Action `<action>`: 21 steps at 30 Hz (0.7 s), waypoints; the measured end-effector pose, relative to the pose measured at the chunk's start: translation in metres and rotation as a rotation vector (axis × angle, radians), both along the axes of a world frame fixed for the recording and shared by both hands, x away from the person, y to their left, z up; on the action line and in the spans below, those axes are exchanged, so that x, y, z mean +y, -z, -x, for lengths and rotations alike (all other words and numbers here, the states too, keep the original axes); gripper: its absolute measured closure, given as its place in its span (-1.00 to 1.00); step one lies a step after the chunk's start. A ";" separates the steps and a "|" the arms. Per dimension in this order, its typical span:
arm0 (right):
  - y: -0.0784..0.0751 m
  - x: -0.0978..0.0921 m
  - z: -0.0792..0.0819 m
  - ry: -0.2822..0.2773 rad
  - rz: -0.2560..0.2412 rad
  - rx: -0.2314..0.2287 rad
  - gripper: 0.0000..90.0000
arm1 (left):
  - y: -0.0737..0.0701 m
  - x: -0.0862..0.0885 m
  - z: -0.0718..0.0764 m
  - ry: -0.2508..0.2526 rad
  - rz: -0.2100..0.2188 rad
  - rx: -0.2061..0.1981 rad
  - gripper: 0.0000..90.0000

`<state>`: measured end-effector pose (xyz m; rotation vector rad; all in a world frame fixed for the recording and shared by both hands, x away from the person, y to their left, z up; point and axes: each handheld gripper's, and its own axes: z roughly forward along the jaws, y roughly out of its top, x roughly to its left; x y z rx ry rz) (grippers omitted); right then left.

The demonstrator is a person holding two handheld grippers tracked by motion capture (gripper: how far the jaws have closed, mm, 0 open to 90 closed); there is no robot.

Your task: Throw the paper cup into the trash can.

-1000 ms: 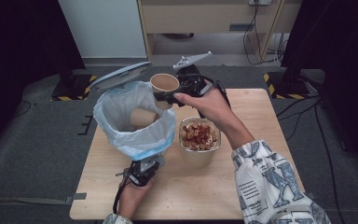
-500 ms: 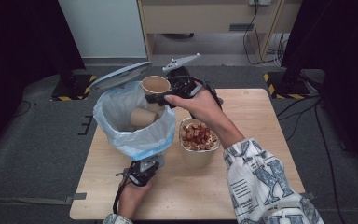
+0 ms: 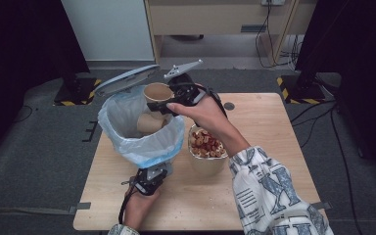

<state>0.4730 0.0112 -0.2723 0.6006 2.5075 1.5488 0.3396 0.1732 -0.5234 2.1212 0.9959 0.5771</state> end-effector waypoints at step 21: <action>0.019 0.008 0.002 0.027 0.035 -0.049 -0.74 | 0.000 0.000 0.000 0.002 0.003 0.001 0.99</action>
